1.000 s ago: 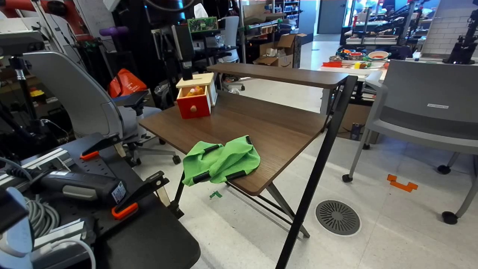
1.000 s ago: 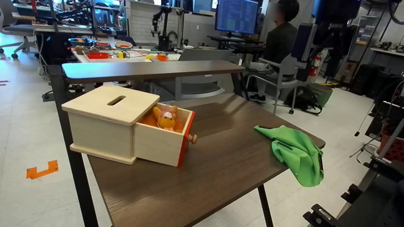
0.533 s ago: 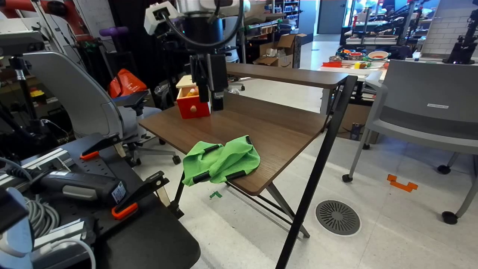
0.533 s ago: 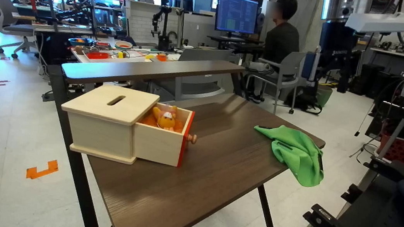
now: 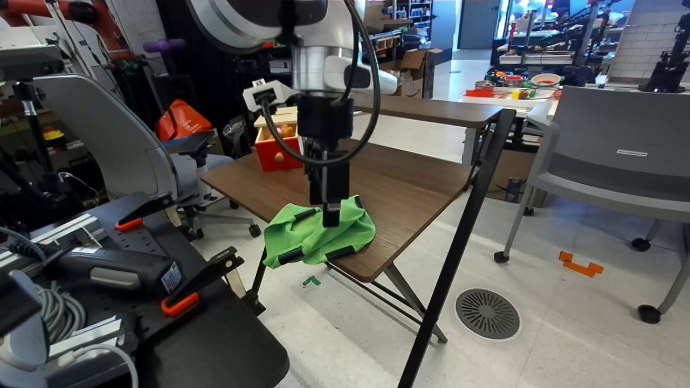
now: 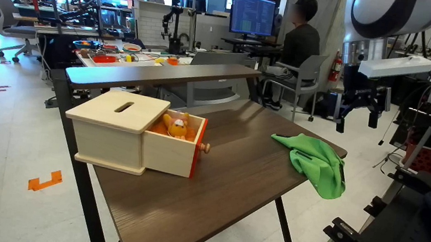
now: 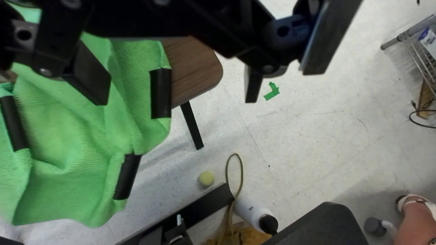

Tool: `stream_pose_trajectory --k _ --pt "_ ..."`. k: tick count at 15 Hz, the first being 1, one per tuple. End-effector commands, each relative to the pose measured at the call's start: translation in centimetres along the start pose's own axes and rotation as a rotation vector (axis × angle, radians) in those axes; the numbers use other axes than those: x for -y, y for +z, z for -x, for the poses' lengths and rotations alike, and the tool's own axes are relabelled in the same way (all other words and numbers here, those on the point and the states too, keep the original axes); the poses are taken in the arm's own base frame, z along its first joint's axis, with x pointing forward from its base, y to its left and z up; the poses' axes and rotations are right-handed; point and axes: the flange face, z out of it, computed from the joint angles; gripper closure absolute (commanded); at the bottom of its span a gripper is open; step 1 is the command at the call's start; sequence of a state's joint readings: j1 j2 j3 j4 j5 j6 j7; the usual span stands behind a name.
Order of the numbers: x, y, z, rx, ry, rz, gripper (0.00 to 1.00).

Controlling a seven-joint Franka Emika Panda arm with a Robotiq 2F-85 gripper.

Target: Move the green towel to the left

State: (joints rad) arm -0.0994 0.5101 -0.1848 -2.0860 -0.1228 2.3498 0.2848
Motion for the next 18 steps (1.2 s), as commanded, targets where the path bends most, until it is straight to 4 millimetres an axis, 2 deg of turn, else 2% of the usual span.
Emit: stream_pose_trajectory --k 1,5,14,18 --pt "-1.8 2.1 -1.9 0.018 0.076 0.002 0.00" --pt "-1.8 3.7 -2.8 0.025 0.107 0.012 0.00" --pt "2.9 5.9 -3.8 -0.083 0.163 -0.001 0.00" --pt "3.5 7.0 -3.8 -0.087 0.205 -0.032 0.00"
